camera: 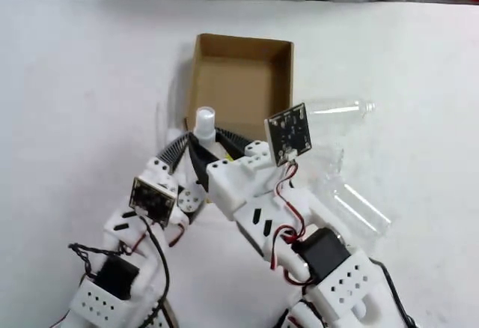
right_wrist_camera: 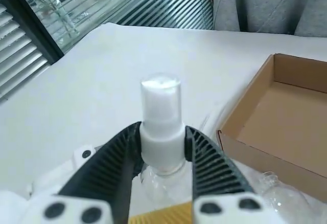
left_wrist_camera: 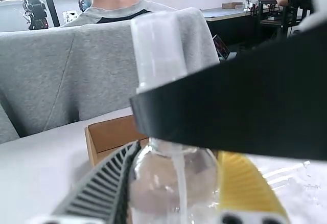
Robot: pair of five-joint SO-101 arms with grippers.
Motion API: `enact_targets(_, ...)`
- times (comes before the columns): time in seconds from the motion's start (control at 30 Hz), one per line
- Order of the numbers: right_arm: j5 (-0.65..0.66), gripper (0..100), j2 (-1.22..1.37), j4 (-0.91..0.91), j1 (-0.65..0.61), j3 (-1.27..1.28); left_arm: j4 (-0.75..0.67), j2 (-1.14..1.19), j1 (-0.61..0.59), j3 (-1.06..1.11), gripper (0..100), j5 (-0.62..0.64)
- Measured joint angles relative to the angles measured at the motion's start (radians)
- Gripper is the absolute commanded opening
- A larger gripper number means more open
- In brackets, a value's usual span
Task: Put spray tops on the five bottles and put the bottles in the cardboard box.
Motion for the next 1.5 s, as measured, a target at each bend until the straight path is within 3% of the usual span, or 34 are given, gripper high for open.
enact_targets(0.17, 0.0, 22.8, 0.0, 0.014, -0.006, 0.0, 0.002, 0.0, 0.0, 0.0, 2, 0.0)
enact_targets(0.27, 0.0, 27.9, -0.002, 0.034, -0.009, 0.0, 0.002, 0.0, 0.002, 0.0, 2, 0.0)
enact_targets(0.7, 0.0, 28.3, -0.049, 0.264, -0.086, -0.247, 0.002, 0.0, 0.002, 0.0, 2, 0.0)
enact_targets(0.8, 0.0, 24.5, -0.049, 0.279, -0.08, -0.308, 0.002, 0.0, 0.002, 0.0, 2, 0.0)
enact_targets(0.93, 0.0, 0.0, -0.049, 0.295, -0.011, -0.365, 0.002, 0.0, 0.002, 0.0, 2, 0.0)
enact_targets(1.03, 0.0, 7.2, -0.051, 0.295, 0.029, -0.376, 0.002, 0.0, 0.002, 0.0, 2, 0.0)
enact_targets(1.13, 0.0, 1.5, -0.051, 0.295, 0.069, -0.376, 0.002, 0.0, 0.002, 0.0, 2, 0.0)
enact_targets(1.5, 0.0, 1.5, 0.155, 0.221, 0.17, -0.377, 0.021, 0.0, 0.002, 0.0, 2, 0.0)
